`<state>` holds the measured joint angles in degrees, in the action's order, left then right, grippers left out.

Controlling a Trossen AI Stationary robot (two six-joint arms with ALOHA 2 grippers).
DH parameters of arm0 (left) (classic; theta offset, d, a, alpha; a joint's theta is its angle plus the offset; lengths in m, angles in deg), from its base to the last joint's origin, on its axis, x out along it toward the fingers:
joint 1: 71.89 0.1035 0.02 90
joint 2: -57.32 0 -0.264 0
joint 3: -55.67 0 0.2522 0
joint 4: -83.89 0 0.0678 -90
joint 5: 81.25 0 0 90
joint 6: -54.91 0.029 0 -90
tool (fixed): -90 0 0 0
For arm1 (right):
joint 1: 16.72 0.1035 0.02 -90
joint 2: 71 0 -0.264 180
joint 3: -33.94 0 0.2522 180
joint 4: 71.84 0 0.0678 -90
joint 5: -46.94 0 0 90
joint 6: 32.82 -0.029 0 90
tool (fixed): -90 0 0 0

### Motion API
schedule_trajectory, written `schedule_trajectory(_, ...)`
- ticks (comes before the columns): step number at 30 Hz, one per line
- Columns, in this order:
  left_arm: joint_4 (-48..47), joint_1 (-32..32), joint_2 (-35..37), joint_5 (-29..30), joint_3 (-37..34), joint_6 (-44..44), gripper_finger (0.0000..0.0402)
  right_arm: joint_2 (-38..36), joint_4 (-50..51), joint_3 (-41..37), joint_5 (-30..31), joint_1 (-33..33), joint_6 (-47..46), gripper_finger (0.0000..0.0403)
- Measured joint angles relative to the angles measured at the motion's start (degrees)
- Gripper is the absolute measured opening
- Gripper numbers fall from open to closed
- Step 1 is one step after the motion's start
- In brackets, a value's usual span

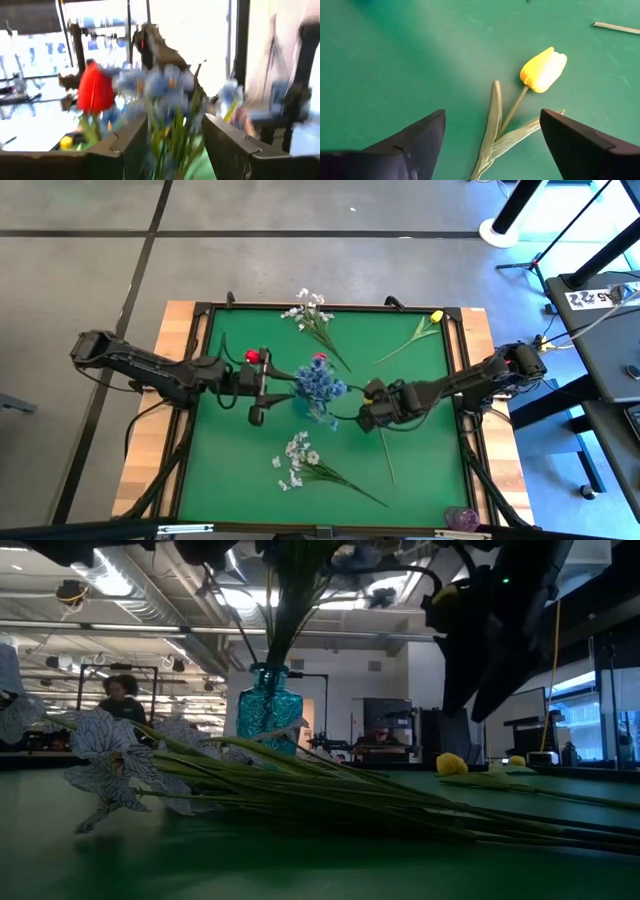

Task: Sort flowers into vase by color
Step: Put the blue flowers into the blue vase, then put the yellow flower into the purple vase

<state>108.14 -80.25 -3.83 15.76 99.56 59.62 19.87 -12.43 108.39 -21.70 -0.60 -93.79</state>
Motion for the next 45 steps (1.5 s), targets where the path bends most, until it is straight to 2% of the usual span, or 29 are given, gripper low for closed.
schedule_trajectory(6,14.4,0.0,0.1,-5.3,0.0,-10.9,0.0185,0.0,2.5,0.0,0.7,-0.2,-0.3,0.0289)
schedule_trajectory(13,26.4,0.1,0.1,-5.3,0.0,-19.3,0.0185,1.6,0.9,0.0,1.0,-0.5,-0.6,0.0252)
schedule_trajectory(21,36.1,0.1,0.1,-5.1,0.0,-28.5,0.0185,9.2,1.9,0.0,-2.1,-5.2,-0.2,0.0207)
schedule_trajectory(26,34.7,-0.5,0.1,-9.5,0.0,-29.8,0.0185,11.3,1.8,-0.7,-3.0,-8.1,1.8,0.0150)
schedule_trajectory(29,31.7,-1.3,0.1,-9.6,0.0,-29.0,0.0185,11.1,-2.2,-2.7,-7.2,-8.9,4.1,0.0099)
schedule_trajectory(34,27.9,-2.5,0.1,-9.5,0.1,-26.8,0.0185,10.8,-4.5,-4.2,-9.1,-9.0,6.1,0.0016)
schedule_trajectory(36,26.8,-2.9,0.1,-9.5,0.1,-26.7,0.0185,9.4,-3.8,-4.3,-8.9,-8.4,7.1,0.0010)
schedule_trajectory(40,26.2,-3.5,0.1,-9.5,0.1,-26.6,0.0185,3.1,1.4,-4.5,-7.8,-6.4,7.5,0.0025)
schedule_trajectory(45,23.7,-4.2,0.1,-9.4,0.1,-23.5,0.0185,-7.2,5.9,-4.6,1.0,-1.4,8.5,0.0010)
